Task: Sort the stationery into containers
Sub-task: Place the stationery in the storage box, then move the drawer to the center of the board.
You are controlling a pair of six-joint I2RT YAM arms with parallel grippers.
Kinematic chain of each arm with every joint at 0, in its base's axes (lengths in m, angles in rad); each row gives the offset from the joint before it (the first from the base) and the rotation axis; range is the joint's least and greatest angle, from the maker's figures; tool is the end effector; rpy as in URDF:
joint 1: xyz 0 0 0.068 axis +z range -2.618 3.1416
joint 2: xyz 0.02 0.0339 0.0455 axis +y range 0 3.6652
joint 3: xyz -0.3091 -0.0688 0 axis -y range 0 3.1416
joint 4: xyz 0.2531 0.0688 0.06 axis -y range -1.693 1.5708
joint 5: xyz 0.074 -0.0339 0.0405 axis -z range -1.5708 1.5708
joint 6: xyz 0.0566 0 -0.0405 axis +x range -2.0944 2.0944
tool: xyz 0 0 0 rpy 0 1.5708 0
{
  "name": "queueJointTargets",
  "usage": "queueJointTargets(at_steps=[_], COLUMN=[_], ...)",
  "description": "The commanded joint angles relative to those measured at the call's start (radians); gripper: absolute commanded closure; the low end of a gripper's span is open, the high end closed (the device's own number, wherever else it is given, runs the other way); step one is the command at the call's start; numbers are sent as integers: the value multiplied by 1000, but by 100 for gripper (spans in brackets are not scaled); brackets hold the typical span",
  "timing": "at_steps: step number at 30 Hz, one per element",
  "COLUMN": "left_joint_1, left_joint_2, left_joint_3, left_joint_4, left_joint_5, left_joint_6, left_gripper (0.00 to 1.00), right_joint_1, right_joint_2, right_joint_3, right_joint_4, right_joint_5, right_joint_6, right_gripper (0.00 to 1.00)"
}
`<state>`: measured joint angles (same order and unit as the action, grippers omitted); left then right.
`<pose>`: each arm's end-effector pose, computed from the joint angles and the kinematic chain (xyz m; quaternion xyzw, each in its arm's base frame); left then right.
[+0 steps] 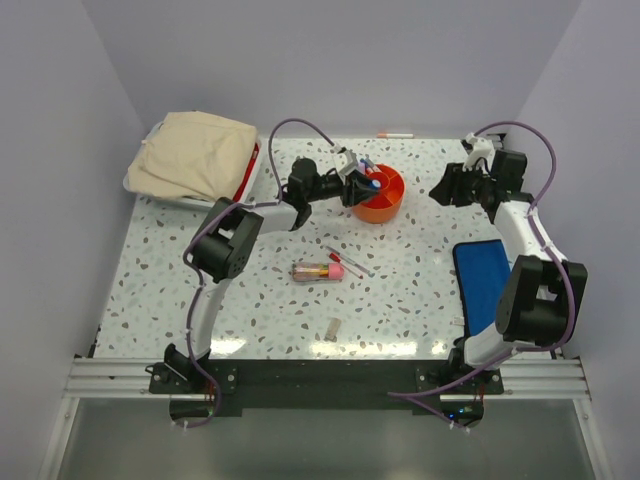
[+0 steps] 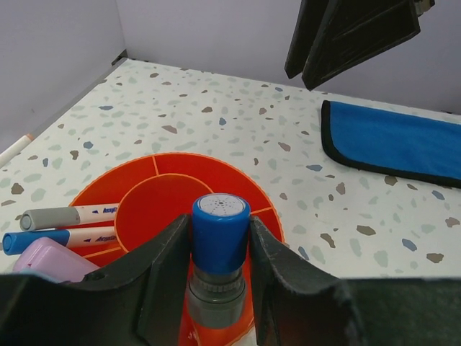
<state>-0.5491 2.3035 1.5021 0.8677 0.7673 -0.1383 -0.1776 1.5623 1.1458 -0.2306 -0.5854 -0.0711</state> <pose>0.4575 -0.3260 0.2108 0.3968 0.5646 -0.4690 0.5513 0.3695 -0.0345 0.3020 -0.0828 0.8628 0.2034 0.4554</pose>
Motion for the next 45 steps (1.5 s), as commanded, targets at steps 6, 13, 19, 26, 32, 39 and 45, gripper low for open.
queueJointTargets(at_steps=[6,13,19,26,32,39,45], left_joint_1=[20,38,78,66,3,-135,-184], left_joint_2=[-98,-168,-447,-616,-636,-768,-790], left_joint_3=[-68,-100,-212,-111,-229,-416,-485], left_joint_4=[80,90,-274,-1641,-1826,-1595,-1415], left_joint_5=[4,1,163,46,-114,-172,-299], left_joint_6=[34,26,260,1021,851,459,146], left_gripper=[55,48,43,41,43,40,40], right_joint_1=[-3,-3,-3,-3,-3,-3,-3], right_joint_2=[16,2,-15,-21,21,15,4], right_joint_3=[43,28,22,3,17,38,54], right_joint_4=[34,34,13,40,45,13,-33], right_joint_5=[-17,-25,-40,-54,-82,-91,-48], right_joint_6=[-4,-2,-33,-39,-19,-7,11], right_gripper=[51,51,51,51,51,50,50])
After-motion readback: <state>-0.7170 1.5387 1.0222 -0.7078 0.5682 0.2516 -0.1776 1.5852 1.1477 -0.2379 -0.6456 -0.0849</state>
